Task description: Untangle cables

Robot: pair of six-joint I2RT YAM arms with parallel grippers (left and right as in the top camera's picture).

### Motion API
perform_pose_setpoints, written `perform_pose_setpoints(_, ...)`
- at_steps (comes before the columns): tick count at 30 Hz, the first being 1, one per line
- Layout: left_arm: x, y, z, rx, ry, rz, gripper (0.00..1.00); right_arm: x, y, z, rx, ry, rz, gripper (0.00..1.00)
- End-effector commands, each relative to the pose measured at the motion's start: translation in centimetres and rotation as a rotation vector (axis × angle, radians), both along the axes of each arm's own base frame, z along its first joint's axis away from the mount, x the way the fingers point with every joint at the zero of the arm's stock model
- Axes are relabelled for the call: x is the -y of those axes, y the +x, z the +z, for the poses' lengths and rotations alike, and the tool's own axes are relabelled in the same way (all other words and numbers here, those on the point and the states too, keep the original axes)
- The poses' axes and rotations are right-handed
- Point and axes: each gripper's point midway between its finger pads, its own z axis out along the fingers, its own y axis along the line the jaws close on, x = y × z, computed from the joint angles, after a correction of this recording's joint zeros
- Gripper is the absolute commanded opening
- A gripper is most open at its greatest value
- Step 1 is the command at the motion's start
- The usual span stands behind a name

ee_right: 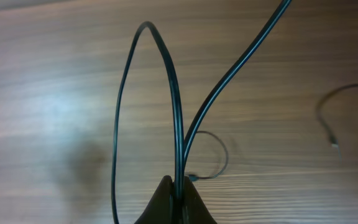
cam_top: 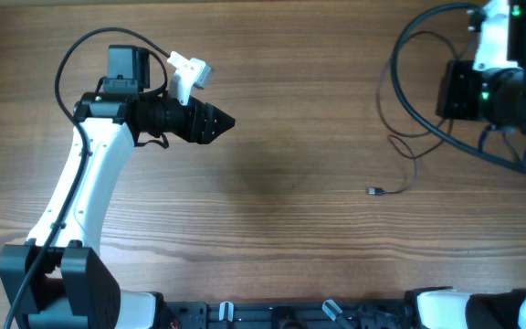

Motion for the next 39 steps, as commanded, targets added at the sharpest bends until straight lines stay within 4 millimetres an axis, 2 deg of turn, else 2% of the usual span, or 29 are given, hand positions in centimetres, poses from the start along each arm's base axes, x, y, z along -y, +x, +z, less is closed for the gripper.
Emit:
perform_pose_setpoints(1, 0.2, 0.0, -0.2, 0.007, 0.005, -0.019, 0.7, 3.7, -0.6, 1.6, 0.061, -0.088, -0.169, 0.04)
perform_pose_setpoints(4, 0.2, 0.0, -0.2, 0.005, 0.005, -0.019, 0.7, 5.6, -0.7, 1.7, 0.062, -0.099, -0.237, 0.04)
perform_pose_setpoints(11, 0.2, 0.0, -0.2, 0.006, 0.005, -0.019, 0.7, 13.0, -2.7, 2.2, 0.067, -0.159, -0.532, 0.04)
perform_pose_setpoints(14, 0.2, 0.0, -0.2, 0.005, 0.005, -0.019, 0.7, 17.9, -5.7, 3.1, 0.091, -0.194, -0.786, 0.04)
perform_pose_setpoints(17, 0.2, -0.1, -0.2, 0.001, 0.004, -0.019, 0.71, 21.4, -9.1, 3.9, 0.112, -0.224, -0.978, 0.04)
perform_pose_setpoints(20, 0.2, -0.3, -0.3, -0.01, 0.005, -0.019, 0.7, 23.3, -10.8, 3.9, 0.117, -0.201, -1.073, 0.04)
perform_pose_setpoints(24, 0.1, -0.6, -0.5, -0.029, 0.006, -0.019, 0.7, 25.2, -12.2, 4.2, 0.146, -0.184, -1.178, 0.04)
perform_pose_setpoints(26, 0.1, -0.7, -0.5, -0.031, 0.007, -0.019, 0.7, 26.7, -12.8, 4.4, 0.17, -0.201, -1.274, 0.04)
perform_pose_setpoints(29, 0.1, -0.6, -0.4, -0.024, 0.007, -0.019, 0.7, 29.4, -12.5, 3.9, 0.181, -0.203, -1.359, 0.04)
perform_pose_setpoints(31, 0.2, -0.6, -0.4, -0.024, 0.007, -0.019, 0.7, 32.4, -11.8, 2.2, 0.155, -0.186, -1.427, 0.04)
perform_pose_setpoints(34, 0.2, -0.6, -0.4, -0.024, 0.007, -0.019, 0.7, 35.2, -10.2, -1.0, 0.086, -0.14, -1.454, 0.04)
perform_pose_setpoints(38, 0.1, -0.6, -0.5, -0.025, 0.007, -0.019, 0.7, 38.4, -9.1, -6.7, -0.078, -0.111, -1.476, 0.04)
perform_pose_setpoints(39, 0.1, -0.6, -0.5, -0.028, 0.007, -0.019, 0.7, 39.4, -8.8, -9.0, -0.141, -0.101, -1.484, 0.04)
